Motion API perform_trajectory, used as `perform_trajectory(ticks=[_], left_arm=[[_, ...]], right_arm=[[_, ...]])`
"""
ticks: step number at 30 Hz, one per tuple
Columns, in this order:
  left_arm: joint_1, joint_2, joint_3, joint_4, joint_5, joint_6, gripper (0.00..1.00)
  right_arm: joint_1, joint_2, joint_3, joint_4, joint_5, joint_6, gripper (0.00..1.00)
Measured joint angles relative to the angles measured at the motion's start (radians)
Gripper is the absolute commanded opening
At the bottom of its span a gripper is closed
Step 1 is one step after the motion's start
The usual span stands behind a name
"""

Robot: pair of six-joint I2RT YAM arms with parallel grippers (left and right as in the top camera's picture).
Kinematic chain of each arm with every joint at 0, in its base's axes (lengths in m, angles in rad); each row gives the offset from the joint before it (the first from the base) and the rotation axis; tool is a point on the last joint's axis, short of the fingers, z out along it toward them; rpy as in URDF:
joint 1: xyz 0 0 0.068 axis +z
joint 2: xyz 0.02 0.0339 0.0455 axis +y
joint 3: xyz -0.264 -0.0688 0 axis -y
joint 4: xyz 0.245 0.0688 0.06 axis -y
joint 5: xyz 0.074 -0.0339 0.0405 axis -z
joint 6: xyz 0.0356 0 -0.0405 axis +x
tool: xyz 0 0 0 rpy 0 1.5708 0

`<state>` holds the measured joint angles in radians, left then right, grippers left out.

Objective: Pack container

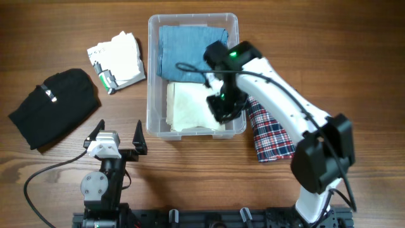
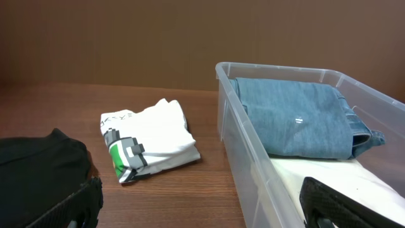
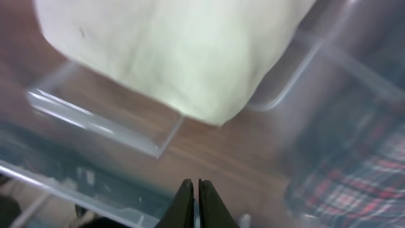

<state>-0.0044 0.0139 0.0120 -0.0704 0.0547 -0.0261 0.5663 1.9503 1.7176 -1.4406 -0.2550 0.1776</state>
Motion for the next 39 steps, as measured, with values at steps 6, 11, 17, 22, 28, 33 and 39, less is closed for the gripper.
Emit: perform_trajectory(ticks=[6, 11, 17, 22, 28, 33, 39], left_arm=[[0.000, 0.000, 0.000, 0.000, 0.000, 0.000, 1.00], [0.000, 0.000, 0.000, 0.000, 0.000, 0.000, 1.00], [0.000, 0.000, 0.000, 0.000, 0.000, 0.000, 1.00], [0.000, 0.000, 0.000, 0.000, 0.000, 0.000, 1.00], [0.000, 0.000, 0.000, 0.000, 0.000, 0.000, 1.00], [0.000, 0.000, 0.000, 0.000, 0.000, 0.000, 1.00], [0.000, 0.000, 0.000, 0.000, 0.000, 0.000, 1.00]], right_arm=[[-0.149, -0.205, 0.035, 0.043, 0.013, 0.003, 0.04], [-0.333, -0.389, 0.060, 0.011, 0.052, 0.017, 0.05], [-0.500, -0.402, 0.048, -0.020, 0.105, 0.011, 0.11], [-0.612, -0.400, -0.029, 0.010, 0.126, -0.017, 0.32], [-0.693, -0.398, -0.180, 0.110, 0.134, -0.056, 0.92], [-0.703, -0.396, -0.377, 0.272, 0.137, -0.079, 0.99], [-0.703, -0.392, -0.611, 0.570, 0.140, -0.089, 1.00]])
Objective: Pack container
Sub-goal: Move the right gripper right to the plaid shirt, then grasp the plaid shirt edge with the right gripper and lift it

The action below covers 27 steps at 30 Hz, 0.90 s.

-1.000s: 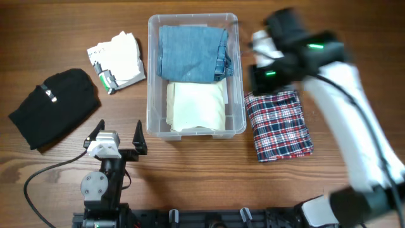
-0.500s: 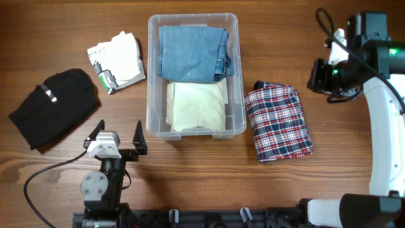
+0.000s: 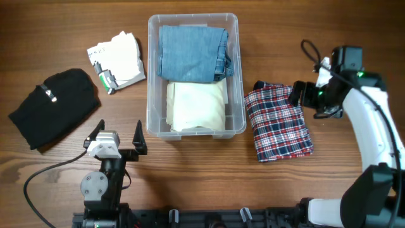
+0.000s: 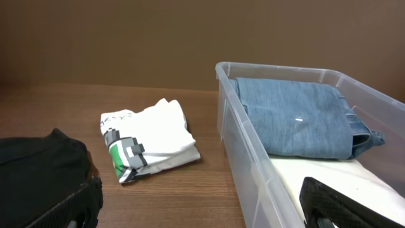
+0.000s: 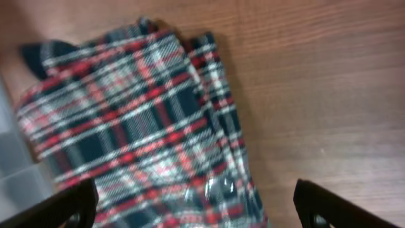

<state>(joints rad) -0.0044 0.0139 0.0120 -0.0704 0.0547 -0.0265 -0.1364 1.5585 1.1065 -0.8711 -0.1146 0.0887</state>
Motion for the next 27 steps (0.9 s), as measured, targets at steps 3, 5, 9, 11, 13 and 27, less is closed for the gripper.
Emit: perform_trajectory(ticks=[3, 5, 9, 11, 13, 27], left_arm=[[0.000, 0.000, 0.000, 0.000, 0.000, 0.000, 1.00], [0.000, 0.000, 0.000, 0.000, 0.000, 0.000, 1.00], [0.000, 0.000, 0.000, 0.000, 0.000, 0.000, 1.00], [0.000, 0.000, 0.000, 0.000, 0.000, 0.000, 1.00], [0.000, 0.000, 0.000, 0.000, 0.000, 0.000, 1.00], [0.000, 0.000, 0.000, 0.000, 0.000, 0.000, 1.00]], right_arm=[[0.000, 0.001, -0.084, 0.105, 0.000, -0.001, 1.00], [0.000, 0.001, -0.133, 0.169, 0.000, -0.002, 0.98], [0.000, 0.001, -0.218, 0.286, 0.000, -0.036, 0.95], [0.000, 0.001, -0.259, 0.335, 0.000, -0.065, 0.95], [0.000, 0.001, -0.294, 0.381, 0.000, -0.093, 0.95], [-0.007, 0.000, -0.367, 0.501, -0.136, -0.196, 0.40]])
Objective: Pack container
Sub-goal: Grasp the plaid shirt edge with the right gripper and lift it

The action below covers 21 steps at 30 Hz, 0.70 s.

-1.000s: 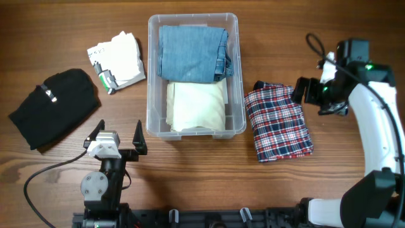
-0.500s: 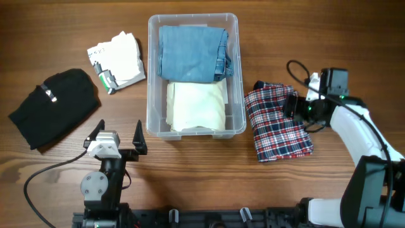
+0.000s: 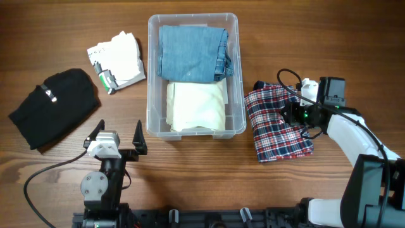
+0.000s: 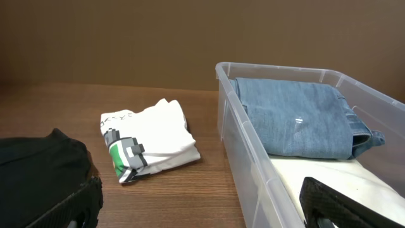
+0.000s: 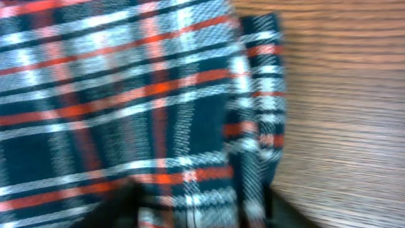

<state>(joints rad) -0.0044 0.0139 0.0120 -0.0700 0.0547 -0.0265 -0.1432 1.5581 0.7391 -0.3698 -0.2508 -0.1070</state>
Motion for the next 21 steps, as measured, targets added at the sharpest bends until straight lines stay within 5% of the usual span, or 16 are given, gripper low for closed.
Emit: perform_trajectory(ticks=[6, 10, 21], left_arm=[[0.000, 0.000, 0.000, 0.000, 0.000, 0.000, 1.00], [0.000, 0.000, 0.000, 0.000, 0.000, 0.000, 1.00], [0.000, 0.000, 0.000, 0.000, 0.000, 0.000, 1.00]], right_arm=[[-0.002, -0.001, 0.000, -0.010, -0.021, -0.005, 0.31], [-0.003, -0.006, 0.000, -0.014, -0.026, -0.010, 0.05], [-0.003, -0.011, 0.008, -0.032, -0.034, 0.024, 0.04]])
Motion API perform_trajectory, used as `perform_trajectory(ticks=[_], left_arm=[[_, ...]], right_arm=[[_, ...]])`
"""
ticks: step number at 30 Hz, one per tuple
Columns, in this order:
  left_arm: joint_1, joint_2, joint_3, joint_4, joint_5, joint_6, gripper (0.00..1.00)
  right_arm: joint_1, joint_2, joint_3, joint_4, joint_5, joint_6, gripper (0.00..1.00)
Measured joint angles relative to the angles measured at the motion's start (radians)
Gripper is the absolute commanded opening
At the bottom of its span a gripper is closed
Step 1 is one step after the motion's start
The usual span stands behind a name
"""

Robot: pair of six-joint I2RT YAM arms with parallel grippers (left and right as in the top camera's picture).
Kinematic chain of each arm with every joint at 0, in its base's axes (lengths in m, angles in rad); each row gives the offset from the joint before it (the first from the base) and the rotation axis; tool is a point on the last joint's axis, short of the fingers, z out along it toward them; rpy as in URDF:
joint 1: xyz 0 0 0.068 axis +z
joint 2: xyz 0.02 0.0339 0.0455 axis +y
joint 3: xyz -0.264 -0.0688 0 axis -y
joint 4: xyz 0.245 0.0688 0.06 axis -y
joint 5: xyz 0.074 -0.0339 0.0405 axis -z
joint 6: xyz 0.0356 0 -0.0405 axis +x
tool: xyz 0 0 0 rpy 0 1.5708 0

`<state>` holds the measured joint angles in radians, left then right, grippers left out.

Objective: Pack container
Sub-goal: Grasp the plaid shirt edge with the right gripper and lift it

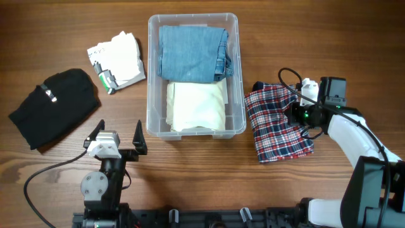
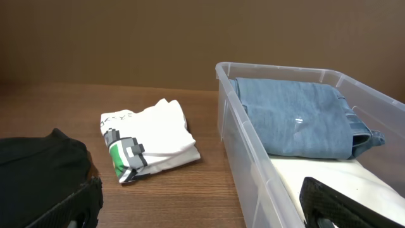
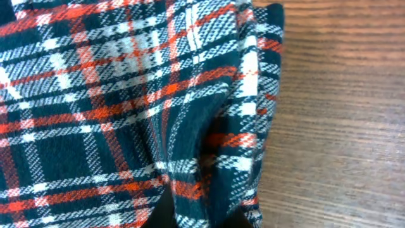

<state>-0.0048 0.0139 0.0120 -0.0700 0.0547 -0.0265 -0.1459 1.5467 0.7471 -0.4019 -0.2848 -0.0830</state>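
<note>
The clear plastic container (image 1: 152, 76) holds folded blue jeans (image 1: 190, 54) at the back and a cream cloth (image 1: 196, 106) at the front. To its right on the table lies a folded plaid cloth (image 1: 272, 126). My right gripper (image 1: 296, 116) is at that cloth's right edge. In the right wrist view, plaid fabric (image 3: 95, 95) fills the frame and the gripper (image 3: 202, 212) is shut on a raised fold of it. My left gripper (image 1: 117, 134) stands open near the front edge with nothing in it (image 2: 202, 218).
A folded white printed T-shirt (image 1: 117, 58) lies left of the container, also in the left wrist view (image 2: 149, 139). A black garment (image 1: 54, 107) lies at the far left. The container's near wall (image 2: 240, 139) stands right of the left gripper.
The right gripper's fingers, spread over the plaid cloth's right edge before, have come together on a fold of it. The cloth's edge is bunched up slightly. The left arm has not moved.
The right gripper was shut over the front right of the container by the cream cloth. It was then open, out to the right beyond the plaid cloth. Then it was down at that cloth's right edge, and now it pinches the fabric.
</note>
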Motion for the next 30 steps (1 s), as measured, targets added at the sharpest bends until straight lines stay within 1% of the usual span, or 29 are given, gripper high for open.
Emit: perform_trajectory(ticks=[8, 14, 18, 25, 30], left_arm=[[0.000, 0.000, 0.000, 0.000, 0.000, 0.000, 1.00], [0.000, 0.000, 0.000, 0.000, 0.000, 0.000, 1.00], [0.000, 0.000, 0.000, 0.000, 0.000, 0.000, 1.00], [0.000, 0.000, 0.000, 0.000, 0.000, 0.000, 1.00], [0.000, 0.000, 0.000, 0.000, 0.000, 0.000, 1.00]], right_arm=[[0.000, 0.002, 0.034, -0.080, -0.020, 0.026, 0.04], [0.000, 0.005, 0.047, -0.089, -0.063, 0.038, 0.04], [0.000, 0.007, 0.062, -0.091, -0.100, 0.083, 0.05], [0.000, 0.007, 0.068, -0.091, -0.120, 0.116, 0.04], [0.001, 0.006, 0.131, -0.169, -0.127, 0.118, 0.04]])
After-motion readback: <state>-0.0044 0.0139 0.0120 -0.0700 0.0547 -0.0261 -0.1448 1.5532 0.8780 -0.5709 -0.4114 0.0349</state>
